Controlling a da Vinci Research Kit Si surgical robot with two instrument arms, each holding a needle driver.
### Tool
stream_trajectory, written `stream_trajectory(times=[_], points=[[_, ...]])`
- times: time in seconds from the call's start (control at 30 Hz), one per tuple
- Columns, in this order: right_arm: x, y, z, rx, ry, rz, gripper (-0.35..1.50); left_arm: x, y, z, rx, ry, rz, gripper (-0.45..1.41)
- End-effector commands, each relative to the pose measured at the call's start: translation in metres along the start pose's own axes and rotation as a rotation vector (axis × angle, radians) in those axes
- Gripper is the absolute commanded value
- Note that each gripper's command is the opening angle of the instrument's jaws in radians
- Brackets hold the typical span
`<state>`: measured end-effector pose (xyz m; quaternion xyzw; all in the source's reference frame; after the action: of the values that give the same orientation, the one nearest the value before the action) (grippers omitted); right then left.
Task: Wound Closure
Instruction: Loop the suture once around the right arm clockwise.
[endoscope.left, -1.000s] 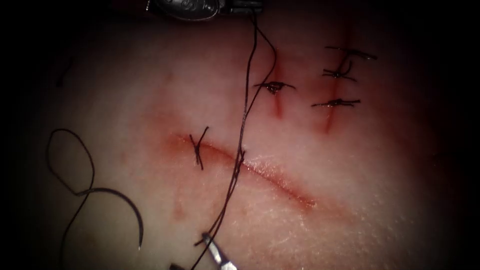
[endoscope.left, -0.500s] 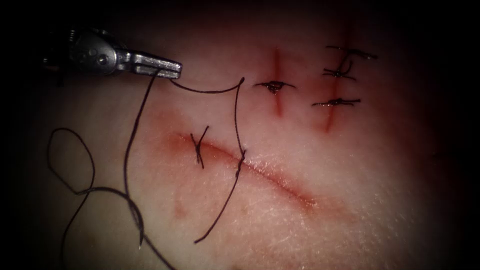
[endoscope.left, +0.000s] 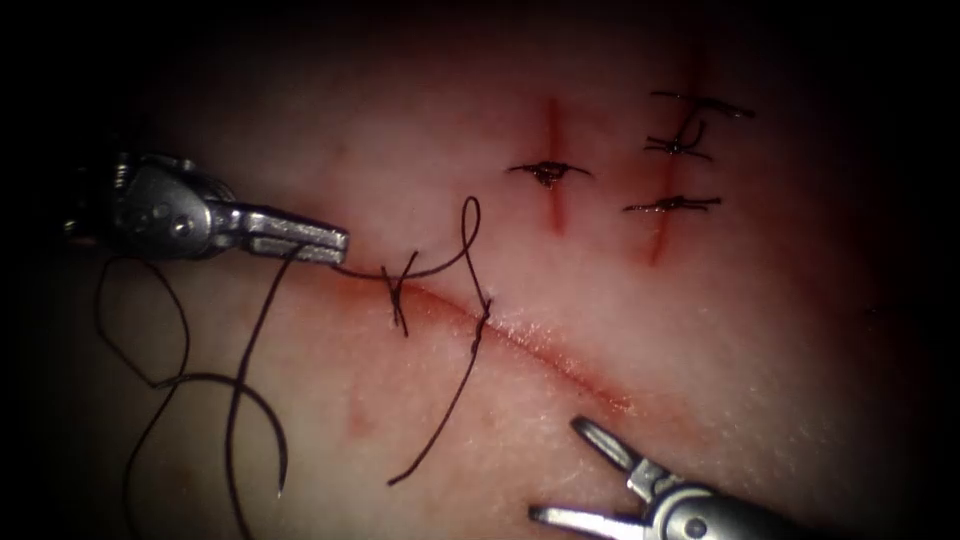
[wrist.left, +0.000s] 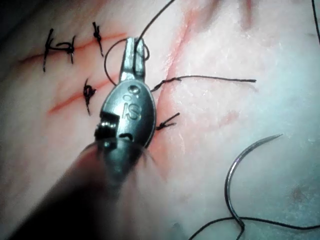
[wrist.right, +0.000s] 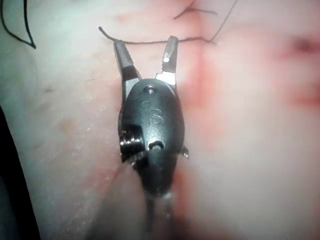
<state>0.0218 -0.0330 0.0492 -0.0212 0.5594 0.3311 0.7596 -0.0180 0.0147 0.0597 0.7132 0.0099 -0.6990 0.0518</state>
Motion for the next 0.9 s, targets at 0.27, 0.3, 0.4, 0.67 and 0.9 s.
stream_trajectory(times=[0.27, 0.3, 0.4, 0.67, 0.9], points=[[-0.0008, 0.0023, 0.0092, 0.023, -0.015, 0.14, -0.35, -0.0005, 0.0028, 0.001, 0.016, 0.047, -0.049, -0.45], [-0.0009, 0.0027, 0.0103, 0.033, -0.026, 0.14, -0.35, -0.0005, 0.0033, 0.0011, 0.013, 0.05, -0.049, -0.45], [-0.0011, 0.004, 0.0131, 0.06, -0.011, 0.181, -0.35, -0.0004, 0.0048, 0.0013, 0.014, 0.071, -0.067, -0.45], [-0.0003, 0.0064, 0.017, 0.191, 0.083, 0.445, -0.35, -0.0012, 0.0072, 0.0015, 0.011, 0.116, -0.106, -0.45], [0.0008, 0.0064, 0.0194, 0.408, 0.185, 0.678, -0.35, -0.004, 0.008, 0.0018, 0.018, 0.146, -0.147, -0.45]])
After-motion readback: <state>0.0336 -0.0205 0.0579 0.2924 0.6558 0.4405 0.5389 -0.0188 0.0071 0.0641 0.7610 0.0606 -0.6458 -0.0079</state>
